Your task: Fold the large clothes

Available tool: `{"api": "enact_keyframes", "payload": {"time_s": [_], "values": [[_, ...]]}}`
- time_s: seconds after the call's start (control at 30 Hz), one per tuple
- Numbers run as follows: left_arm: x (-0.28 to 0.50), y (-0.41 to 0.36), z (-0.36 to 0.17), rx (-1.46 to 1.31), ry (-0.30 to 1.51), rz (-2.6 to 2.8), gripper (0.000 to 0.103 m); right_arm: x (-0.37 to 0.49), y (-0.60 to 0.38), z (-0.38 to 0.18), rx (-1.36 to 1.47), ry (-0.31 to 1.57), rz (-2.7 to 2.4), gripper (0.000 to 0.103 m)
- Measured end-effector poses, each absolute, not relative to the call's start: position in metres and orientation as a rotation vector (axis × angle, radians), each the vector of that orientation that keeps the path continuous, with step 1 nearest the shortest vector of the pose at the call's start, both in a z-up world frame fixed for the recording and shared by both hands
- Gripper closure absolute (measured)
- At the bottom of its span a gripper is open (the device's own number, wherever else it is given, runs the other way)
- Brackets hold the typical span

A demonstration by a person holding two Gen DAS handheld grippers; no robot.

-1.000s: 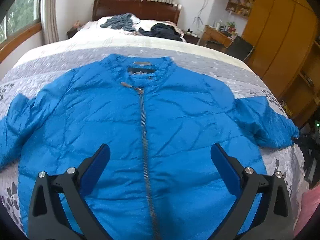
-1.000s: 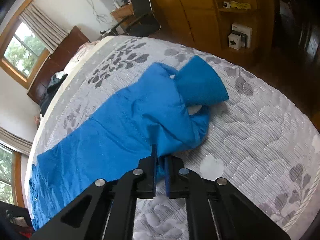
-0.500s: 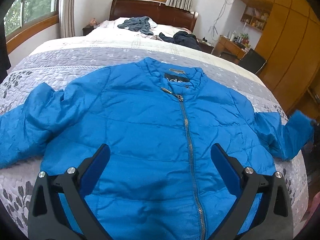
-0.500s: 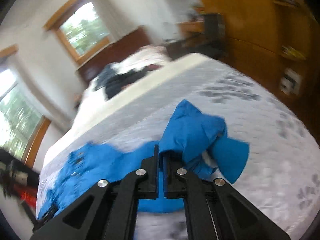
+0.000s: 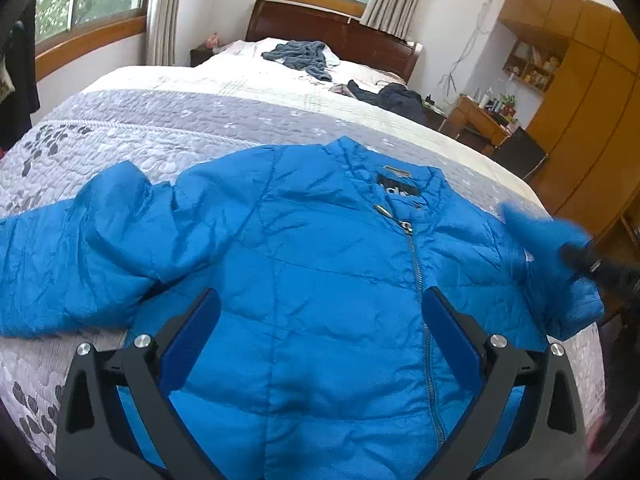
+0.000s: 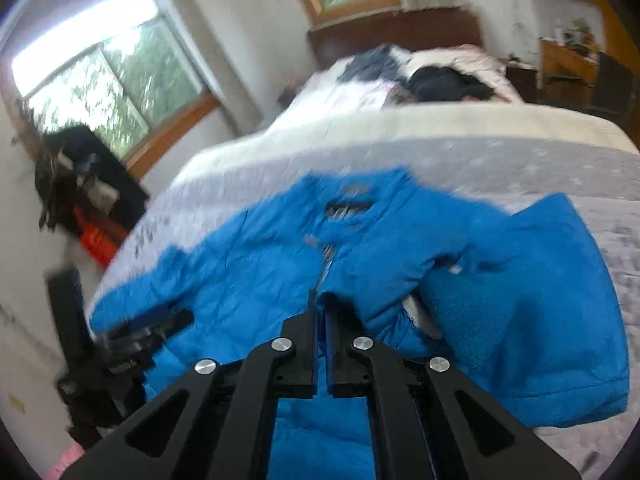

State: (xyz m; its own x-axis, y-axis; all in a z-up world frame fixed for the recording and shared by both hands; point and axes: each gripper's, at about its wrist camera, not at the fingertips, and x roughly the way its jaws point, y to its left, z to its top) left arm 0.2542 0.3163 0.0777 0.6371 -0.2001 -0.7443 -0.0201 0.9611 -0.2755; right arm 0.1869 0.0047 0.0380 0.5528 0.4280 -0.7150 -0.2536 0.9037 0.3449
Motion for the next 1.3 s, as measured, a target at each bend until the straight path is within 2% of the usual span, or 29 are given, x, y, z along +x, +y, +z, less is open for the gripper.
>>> {"api": "enact_keyframes", "payload": {"time_s": [0.13, 0.2, 0.33, 0.4, 0.47, 0.73, 0.77, 0.8, 0.83, 0.87, 0.9, 1.0, 1.1, 1.3], "values": [[0.258, 0.320, 0.075, -0.278, 0.884, -0.097, 0.003, 0.190, 0.037, 0.001, 0.177, 1.003, 0.497, 0.099], [0.259, 0.319, 0.073, -0.277, 0.891, -0.097, 0.003, 0.185, 0.043, -0.005, 0.165, 1.029, 0.534, 0.092], [0.263, 0.314, 0.069, -0.279, 0.924, -0.115, 0.003, 0.163, 0.022, 0.019, 0.173, 0.944, 0.575, 0.086], [0.266, 0.306, 0.068, -0.276, 0.946, -0.131, 0.003, 0.157, -0.004, 0.035, 0.176, 0.888, 0.495, 0.077], [0.270, 0.284, 0.069, -0.243, 0.968, -0.165, 0.003, 0.158, -0.032, 0.045, 0.196, 0.849, 0.394, 0.075], [0.308, 0.190, 0.035, -0.125, 1.133, -0.294, 0.004, 0.175, -0.122, 0.019, 0.326, 0.883, 0.176, 0.074], [0.309, 0.184, 0.032, -0.132, 1.139, -0.303, 0.007, 0.174, -0.128, 0.017, 0.338, 0.886, 0.177, 0.074], [0.309, 0.181, 0.032, -0.129, 1.131, -0.314, 0.020, 0.175, -0.131, 0.015, 0.341, 0.890, 0.170, 0.074], [0.308, 0.179, 0.033, -0.124, 1.123, -0.323, 0.037, 0.176, -0.130, 0.012, 0.341, 0.892, 0.167, 0.074], [0.307, 0.177, 0.035, -0.124, 1.115, -0.343, 0.047, 0.176, -0.130, 0.010, 0.342, 0.892, 0.170, 0.074], [0.307, 0.178, 0.037, -0.142, 1.119, -0.366, 0.060, 0.175, -0.131, 0.008, 0.345, 0.893, 0.174, 0.074], [0.306, 0.186, 0.044, -0.162, 1.102, -0.370, 0.083, 0.178, -0.129, 0.008, 0.342, 0.898, 0.182, 0.074], [0.300, 0.213, 0.060, -0.217, 1.039, -0.367, 0.090, 0.180, -0.126, 0.007, 0.347, 0.900, 0.211, 0.074], [0.301, 0.257, 0.064, -0.240, 1.006, -0.292, 0.090, 0.190, -0.114, -0.012, 0.383, 0.980, 0.298, 0.074]]}}
